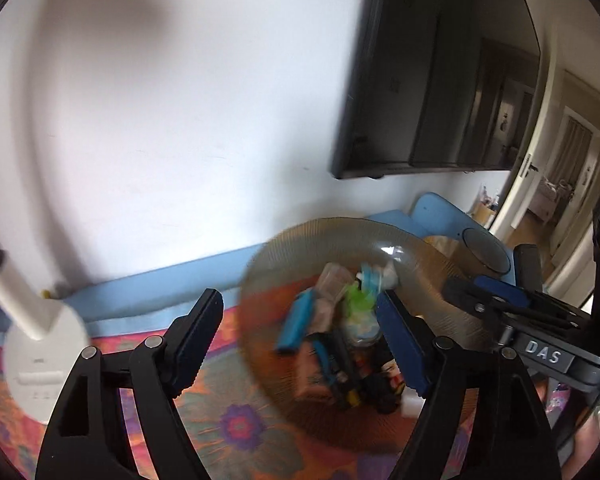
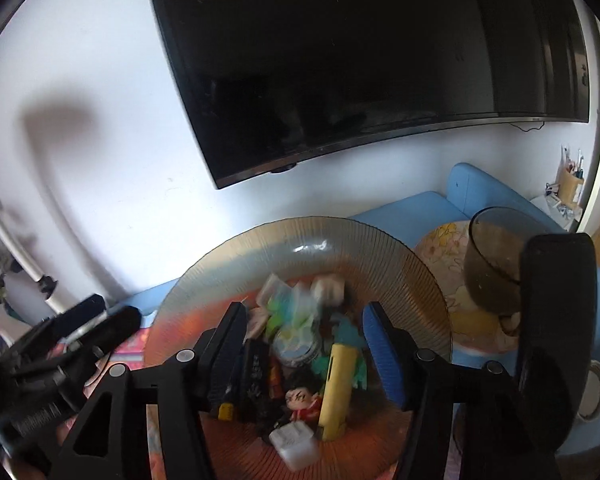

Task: Organize rigid objects

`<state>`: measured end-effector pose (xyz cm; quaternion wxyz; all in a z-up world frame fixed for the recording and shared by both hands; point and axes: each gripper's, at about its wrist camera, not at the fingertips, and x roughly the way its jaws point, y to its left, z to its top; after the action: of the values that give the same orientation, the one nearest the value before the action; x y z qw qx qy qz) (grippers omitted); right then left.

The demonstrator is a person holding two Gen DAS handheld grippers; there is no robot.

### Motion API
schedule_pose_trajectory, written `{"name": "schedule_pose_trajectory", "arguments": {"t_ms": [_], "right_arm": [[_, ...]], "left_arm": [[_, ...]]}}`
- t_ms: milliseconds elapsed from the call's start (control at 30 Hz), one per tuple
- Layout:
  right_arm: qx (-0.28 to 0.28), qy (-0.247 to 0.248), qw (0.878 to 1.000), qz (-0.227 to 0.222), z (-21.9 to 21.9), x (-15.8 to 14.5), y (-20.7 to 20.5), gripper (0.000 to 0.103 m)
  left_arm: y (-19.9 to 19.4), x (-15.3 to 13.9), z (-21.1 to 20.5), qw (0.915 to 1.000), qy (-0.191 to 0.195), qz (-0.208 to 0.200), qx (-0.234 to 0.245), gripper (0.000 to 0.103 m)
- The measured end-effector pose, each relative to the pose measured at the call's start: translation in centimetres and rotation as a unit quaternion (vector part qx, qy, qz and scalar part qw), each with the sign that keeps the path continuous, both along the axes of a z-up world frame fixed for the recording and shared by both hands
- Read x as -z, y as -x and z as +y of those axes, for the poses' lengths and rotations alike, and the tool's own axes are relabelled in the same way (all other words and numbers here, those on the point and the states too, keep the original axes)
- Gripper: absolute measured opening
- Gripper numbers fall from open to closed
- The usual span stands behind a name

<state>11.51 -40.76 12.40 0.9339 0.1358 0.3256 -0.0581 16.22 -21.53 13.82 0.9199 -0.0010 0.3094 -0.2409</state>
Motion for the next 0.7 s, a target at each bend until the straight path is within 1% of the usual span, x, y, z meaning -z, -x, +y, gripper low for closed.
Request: {"name": "schedule_pose_trajectory", "arguments": {"t_ms": [167,267,333,367,433,467,500,567,600,700], "right_arm": [[-0.026,-0.008,1.000,0.001,2.9,-0.6,2.3,0.059],[-0.053,-0.010,0.999,-0.003,5.8,-1.2,3.7,0.059],[-0.074,-0.009,0.997,-0.008,8.2,-1.6,5.0,0.062],[-0.083,-0.008,0.996,-0.010,9.4,-1.7,5.6,0.065],[-0.101,-0.005,0.995,-0.010,11.8,-1.5,6.6,0.077],[-0.109,-0.003,0.994,-0.012,13.0,-1.3,7.2,0.085],[-0.116,0.002,0.993,-0.012,14.3,-0.8,7.7,0.088],[-0.134,0.011,0.991,-0.005,16.8,0.5,8.4,0.088],[-0.144,0.019,0.989,0.006,18.0,1.8,8.6,0.088],[-0.157,0.040,0.986,0.033,21.0,5.2,9.0,0.088]], "left_arm": [[2.5,-1.0,5.1,0.9993,-0.005,-0.012,-0.036,0.078],[4.7,-1.4,8.5,0.9982,-0.011,-0.014,-0.058,0.078],[6.4,-1.3,11.1,0.9972,-0.012,-0.016,-0.073,0.081],[7.4,-1.2,12.4,0.9964,-0.012,-0.018,-0.082,0.084],[9.0,-0.6,14.7,0.9948,-0.015,-0.016,-0.099,0.085],[10.0,0.0,15.9,0.9947,-0.016,-0.010,-0.101,0.085],[10.8,0.5,16.9,0.9949,-0.016,-0.003,-0.099,0.085],[12.7,2.2,19.1,0.9938,-0.016,0.010,-0.110,0.085],[13.1,2.6,19.9,0.9930,-0.016,0.014,-0.116,0.085],[14.4,5.7,22.6,0.9879,-0.018,0.040,-0.149,0.085]]}}
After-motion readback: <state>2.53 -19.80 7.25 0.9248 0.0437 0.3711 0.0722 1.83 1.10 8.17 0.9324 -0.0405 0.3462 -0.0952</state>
